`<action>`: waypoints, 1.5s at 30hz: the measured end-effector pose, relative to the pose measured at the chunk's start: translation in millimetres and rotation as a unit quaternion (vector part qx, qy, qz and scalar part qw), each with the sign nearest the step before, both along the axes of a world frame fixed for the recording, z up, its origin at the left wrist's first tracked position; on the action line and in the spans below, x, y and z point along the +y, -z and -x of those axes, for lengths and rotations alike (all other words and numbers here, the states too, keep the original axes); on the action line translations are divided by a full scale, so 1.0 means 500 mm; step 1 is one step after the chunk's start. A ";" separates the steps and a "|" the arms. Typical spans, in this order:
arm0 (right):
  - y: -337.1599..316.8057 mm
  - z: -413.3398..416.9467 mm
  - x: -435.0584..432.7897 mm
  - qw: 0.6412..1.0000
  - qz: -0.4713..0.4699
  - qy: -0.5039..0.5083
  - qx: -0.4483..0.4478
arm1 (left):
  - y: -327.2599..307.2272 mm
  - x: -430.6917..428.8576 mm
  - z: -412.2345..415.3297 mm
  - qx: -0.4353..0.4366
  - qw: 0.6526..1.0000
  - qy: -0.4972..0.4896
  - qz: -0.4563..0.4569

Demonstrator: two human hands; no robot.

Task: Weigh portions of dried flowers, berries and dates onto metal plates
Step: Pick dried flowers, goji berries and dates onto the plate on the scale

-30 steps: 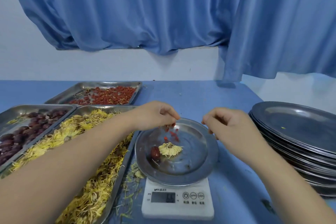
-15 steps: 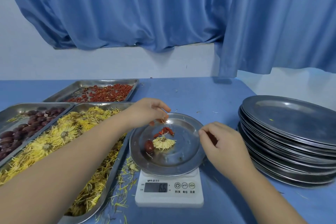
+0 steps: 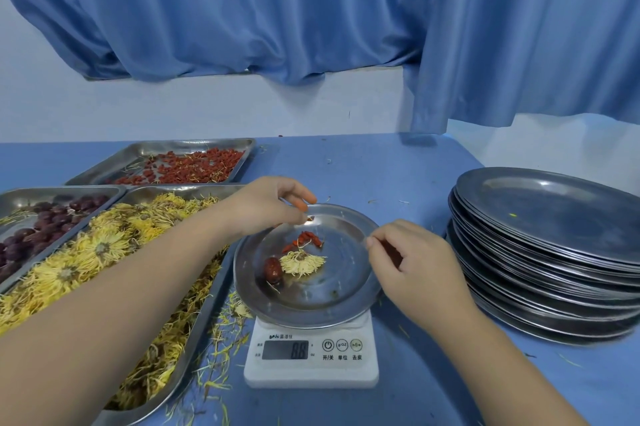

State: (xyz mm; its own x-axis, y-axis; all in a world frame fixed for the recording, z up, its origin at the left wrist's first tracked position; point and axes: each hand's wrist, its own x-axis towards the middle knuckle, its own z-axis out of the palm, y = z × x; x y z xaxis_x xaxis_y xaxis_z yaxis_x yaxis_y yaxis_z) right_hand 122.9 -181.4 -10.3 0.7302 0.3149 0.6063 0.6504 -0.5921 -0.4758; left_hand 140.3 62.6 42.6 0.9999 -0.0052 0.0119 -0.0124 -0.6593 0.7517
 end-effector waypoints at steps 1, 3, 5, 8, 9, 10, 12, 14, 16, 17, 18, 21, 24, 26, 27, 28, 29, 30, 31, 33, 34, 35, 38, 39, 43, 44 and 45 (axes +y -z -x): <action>0.000 -0.002 -0.001 1.000 -0.001 0.001 0.000 | 0.000 0.000 0.002 -0.002 1.000 -0.005 0.012; 0.001 -0.005 -0.004 1.000 -0.001 0.003 0.001 | 0.000 0.002 0.009 -0.004 0.999 -0.009 0.031; 0.003 -0.006 -0.005 1.000 0.002 0.003 0.003 | 0.001 0.006 0.019 -0.003 0.999 -0.015 0.031; 0.005 -0.007 -0.006 1.000 -0.002 0.001 0.002 | 0.003 0.009 0.030 0.000 0.999 -0.032 0.012; 0.006 -0.007 -0.005 1.000 -0.001 -0.001 0.002 | 0.004 0.008 0.034 0.001 0.999 -0.038 0.007; 0.006 -0.006 -0.005 1.000 0.000 -0.003 0.004 | 0.005 0.007 0.038 0.001 0.999 -0.042 0.005; 0.007 -0.004 -0.005 1.000 0.001 -0.005 0.005 | 0.006 0.002 0.045 -0.004 0.999 -0.048 0.004; 0.008 -0.002 -0.006 1.000 -0.002 -0.005 0.003 | 0.009 -0.004 0.052 -0.020 0.999 -0.050 -0.010; 0.009 -0.001 -0.007 1.000 -0.005 -0.006 0.004 | 0.013 -0.010 0.059 -0.032 0.998 -0.047 -0.022; 0.009 -0.001 -0.007 1.000 -0.006 -0.007 0.005 | 0.014 -0.014 0.061 -0.034 0.998 -0.046 -0.028; 0.008 -0.001 -0.008 1.000 -0.007 -0.007 0.004 | 0.014 -0.019 0.063 -0.033 0.998 -0.045 -0.036; 0.006 -0.003 -0.011 1.000 -0.008 -0.003 0.001 | 0.012 -0.031 0.066 -0.035 0.997 -0.048 -0.052; 0.005 -0.005 -0.014 1.000 -0.016 -0.001 0.001 | 0.011 -0.037 0.072 -0.039 0.997 -0.059 -0.042; 0.006 -0.008 -0.015 1.000 -0.021 0.001 0.003 | 0.012 -0.038 0.079 -0.048 0.996 -0.068 -0.038; 0.007 -0.010 -0.016 1.000 -0.021 0.003 0.004 | 0.014 -0.037 0.084 -0.056 0.995 -0.075 -0.032; 0.008 -0.011 -0.016 1.000 -0.018 0.006 0.006 | 0.018 -0.035 0.090 -0.067 0.994 -0.085 -0.017; 0.010 -0.012 -0.015 1.000 -0.014 0.009 0.009 | 0.022 -0.033 0.097 -0.081 0.992 -0.098 0.005; 0.011 -0.012 -0.015 1.000 -0.011 0.013 0.015 | 0.027 -0.031 0.105 -0.096 0.988 -0.117 0.032; 0.013 -0.013 -0.014 0.999 -0.013 0.017 0.023 | 0.032 -0.029 0.113 -0.112 0.982 -0.140 0.059; 0.015 -0.015 -0.014 0.998 -0.024 0.030 0.047 | 0.042 -0.028 0.131 -0.139 0.964 -0.191 0.119; 0.016 -0.017 -0.014 0.997 -0.029 0.039 0.060 | 0.045 -0.027 0.140 -0.148 0.955 -0.211 0.148; 0.017 -0.018 -0.015 0.996 -0.031 0.049 0.071 | 0.048 -0.025 0.149 -0.155 0.946 -0.225 0.171; 0.019 -0.020 -0.020 0.993 -0.020 0.082 0.080 | 0.057 -0.017 0.168 -0.162 0.940 -0.233 0.189; 0.021 -0.021 -0.022 0.992 -0.009 0.092 0.082 | 0.060 -0.014 0.171 -0.160 0.941 -0.229 0.192; 0.023 -0.027 -0.024 0.980 0.026 0.105 0.168 | 0.068 -0.011 0.179 -0.128 0.939 -0.214 0.238; 0.023 -0.029 -0.022 0.974 0.023 0.099 0.201 | 0.069 -0.013 0.180 -0.121 0.938 -0.211 0.248; 0.023 -0.030 -0.020 0.967 0.011 0.088 0.237 | 0.069 -0.014 0.180 -0.116 0.937 -0.209 0.256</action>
